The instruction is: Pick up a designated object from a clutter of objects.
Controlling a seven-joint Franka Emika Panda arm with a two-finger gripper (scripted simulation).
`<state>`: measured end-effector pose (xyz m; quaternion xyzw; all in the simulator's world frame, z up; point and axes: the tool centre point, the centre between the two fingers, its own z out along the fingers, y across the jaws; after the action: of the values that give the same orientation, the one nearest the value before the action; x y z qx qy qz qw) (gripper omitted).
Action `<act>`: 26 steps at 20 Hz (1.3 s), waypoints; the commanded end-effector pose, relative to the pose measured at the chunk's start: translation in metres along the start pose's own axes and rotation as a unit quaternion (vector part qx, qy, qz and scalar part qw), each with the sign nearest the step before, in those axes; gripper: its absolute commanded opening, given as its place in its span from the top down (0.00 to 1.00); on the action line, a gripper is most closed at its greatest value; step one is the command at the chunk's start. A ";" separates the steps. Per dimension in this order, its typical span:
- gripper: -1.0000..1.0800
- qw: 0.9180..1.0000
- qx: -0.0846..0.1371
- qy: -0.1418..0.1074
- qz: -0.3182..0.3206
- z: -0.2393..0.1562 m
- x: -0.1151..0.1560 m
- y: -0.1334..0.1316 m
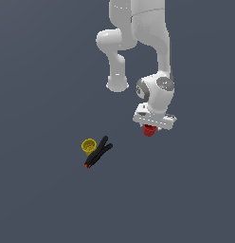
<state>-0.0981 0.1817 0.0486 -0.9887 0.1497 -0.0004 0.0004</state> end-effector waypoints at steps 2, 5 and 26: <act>1.00 1.000 0.000 -0.001 0.000 0.001 0.000 0.001; 1.00 1.000 0.000 -0.001 0.000 0.001 0.000 0.001; 1.00 1.000 0.000 0.000 0.000 -0.074 0.000 0.024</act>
<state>-0.1048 0.1618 0.1109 -0.9888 0.1495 0.0004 -0.0002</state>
